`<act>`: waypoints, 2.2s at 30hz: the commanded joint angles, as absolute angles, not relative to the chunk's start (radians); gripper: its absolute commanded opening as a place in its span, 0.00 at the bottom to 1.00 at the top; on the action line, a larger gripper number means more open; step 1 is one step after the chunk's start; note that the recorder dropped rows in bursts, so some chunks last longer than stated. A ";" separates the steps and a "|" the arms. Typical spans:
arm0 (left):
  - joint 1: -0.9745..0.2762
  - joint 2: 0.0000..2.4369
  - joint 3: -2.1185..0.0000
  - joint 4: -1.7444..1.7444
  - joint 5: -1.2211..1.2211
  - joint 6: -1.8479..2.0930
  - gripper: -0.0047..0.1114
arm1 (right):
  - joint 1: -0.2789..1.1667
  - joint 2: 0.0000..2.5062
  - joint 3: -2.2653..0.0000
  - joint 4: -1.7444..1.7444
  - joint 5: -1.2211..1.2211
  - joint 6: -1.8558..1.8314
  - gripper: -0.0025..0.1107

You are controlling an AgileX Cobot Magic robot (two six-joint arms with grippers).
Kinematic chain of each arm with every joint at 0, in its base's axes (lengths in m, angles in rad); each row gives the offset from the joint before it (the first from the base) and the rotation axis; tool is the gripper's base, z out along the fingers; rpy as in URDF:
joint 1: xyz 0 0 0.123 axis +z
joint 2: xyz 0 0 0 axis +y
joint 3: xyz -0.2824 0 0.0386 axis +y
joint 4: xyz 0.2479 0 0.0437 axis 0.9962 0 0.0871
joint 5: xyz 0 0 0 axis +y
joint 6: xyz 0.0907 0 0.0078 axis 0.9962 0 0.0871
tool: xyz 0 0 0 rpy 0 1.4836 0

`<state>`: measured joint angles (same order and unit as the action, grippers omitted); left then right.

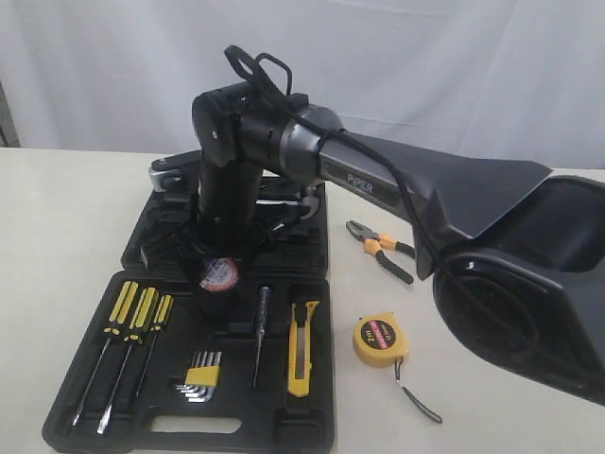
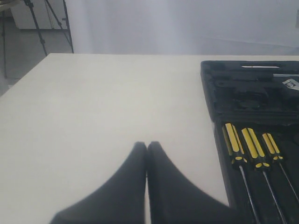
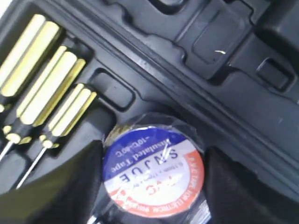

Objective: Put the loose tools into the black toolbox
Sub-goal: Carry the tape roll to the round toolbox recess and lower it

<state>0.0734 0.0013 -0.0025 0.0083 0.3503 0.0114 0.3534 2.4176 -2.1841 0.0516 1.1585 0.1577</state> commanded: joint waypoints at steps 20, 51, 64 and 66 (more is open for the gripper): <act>0.069 0.000 0.000 0.000 0.342 0.007 0.04 | 0.375 2.470 -2.190 0.066 1.114 0.157 0.21; 0.069 0.000 0.000 0.000 0.342 0.007 0.04 | 0.375 2.465 -2.198 0.036 1.146 0.158 0.59; 0.069 0.000 0.000 0.000 0.342 0.007 0.04 | 0.377 2.468 -2.317 0.035 1.221 0.171 0.02; 0.069 0.000 0.000 0.000 0.342 0.007 0.04 | 0.377 2.480 -2.317 0.030 1.221 0.171 0.02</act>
